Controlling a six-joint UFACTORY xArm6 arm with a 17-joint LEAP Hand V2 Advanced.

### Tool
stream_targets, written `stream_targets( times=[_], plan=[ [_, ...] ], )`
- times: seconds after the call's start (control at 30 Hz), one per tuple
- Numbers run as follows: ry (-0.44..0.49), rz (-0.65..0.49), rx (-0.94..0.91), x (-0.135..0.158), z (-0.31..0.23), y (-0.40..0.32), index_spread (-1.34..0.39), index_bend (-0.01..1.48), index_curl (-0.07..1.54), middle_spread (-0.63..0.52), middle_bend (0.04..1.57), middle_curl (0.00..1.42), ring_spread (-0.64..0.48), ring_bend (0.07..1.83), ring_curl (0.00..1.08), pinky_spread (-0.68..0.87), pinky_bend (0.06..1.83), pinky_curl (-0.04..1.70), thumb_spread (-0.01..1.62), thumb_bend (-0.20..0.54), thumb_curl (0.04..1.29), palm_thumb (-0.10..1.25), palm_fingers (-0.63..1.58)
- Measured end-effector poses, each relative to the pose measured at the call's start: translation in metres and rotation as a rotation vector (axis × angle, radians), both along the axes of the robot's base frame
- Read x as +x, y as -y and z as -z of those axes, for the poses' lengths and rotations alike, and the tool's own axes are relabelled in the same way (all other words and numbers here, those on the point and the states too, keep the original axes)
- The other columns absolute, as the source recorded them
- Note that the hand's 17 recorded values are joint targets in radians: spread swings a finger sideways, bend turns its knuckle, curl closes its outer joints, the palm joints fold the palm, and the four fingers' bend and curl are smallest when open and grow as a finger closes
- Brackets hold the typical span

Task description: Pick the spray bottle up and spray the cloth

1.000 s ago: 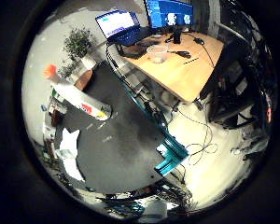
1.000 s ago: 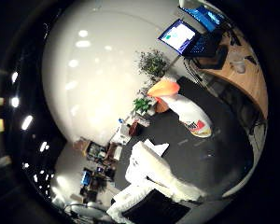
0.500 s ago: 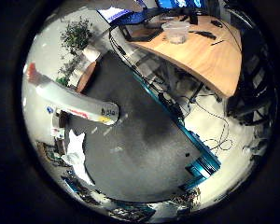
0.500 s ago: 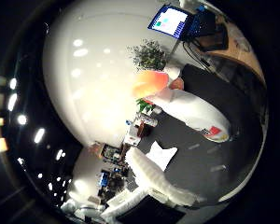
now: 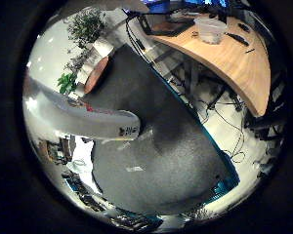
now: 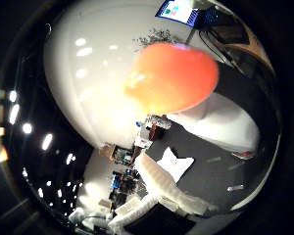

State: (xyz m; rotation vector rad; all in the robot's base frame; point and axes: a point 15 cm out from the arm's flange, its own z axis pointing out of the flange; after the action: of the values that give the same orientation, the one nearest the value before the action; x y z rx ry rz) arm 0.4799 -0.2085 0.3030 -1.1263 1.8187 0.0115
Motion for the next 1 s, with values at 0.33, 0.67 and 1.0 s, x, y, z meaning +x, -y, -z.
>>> stream_targets(
  times=[0.33, 0.67, 1.0],
  plan=[
    [-0.033, -0.088, 0.013, 0.029, 0.026, -0.053, -0.04, 0.15, 0.28, 0.26, 0.23, 0.33, 0.34, 0.45, 0.25, 0.64, 1.01, 0.16, 1.13, -0.018, 0.42, 0.43, 0.26],
    [0.034, -0.013, 0.017, 0.058, 0.007, -0.054, -0.51, 0.42, 0.42, -0.33, 0.83, 0.55, -0.32, 1.05, 0.44, -0.38, 0.98, 0.08, 1.24, 0.031, 0.48, 0.73, 1.35],
    [0.058, 0.001, 0.011, 0.059, -0.002, -0.04, -0.34, 0.98, 0.66, -0.23, 1.18, 0.65, -0.23, 1.32, 0.54, -0.45, 1.24, 0.35, 1.29, 0.048, 0.61, 0.93, 1.34]
  ],
)
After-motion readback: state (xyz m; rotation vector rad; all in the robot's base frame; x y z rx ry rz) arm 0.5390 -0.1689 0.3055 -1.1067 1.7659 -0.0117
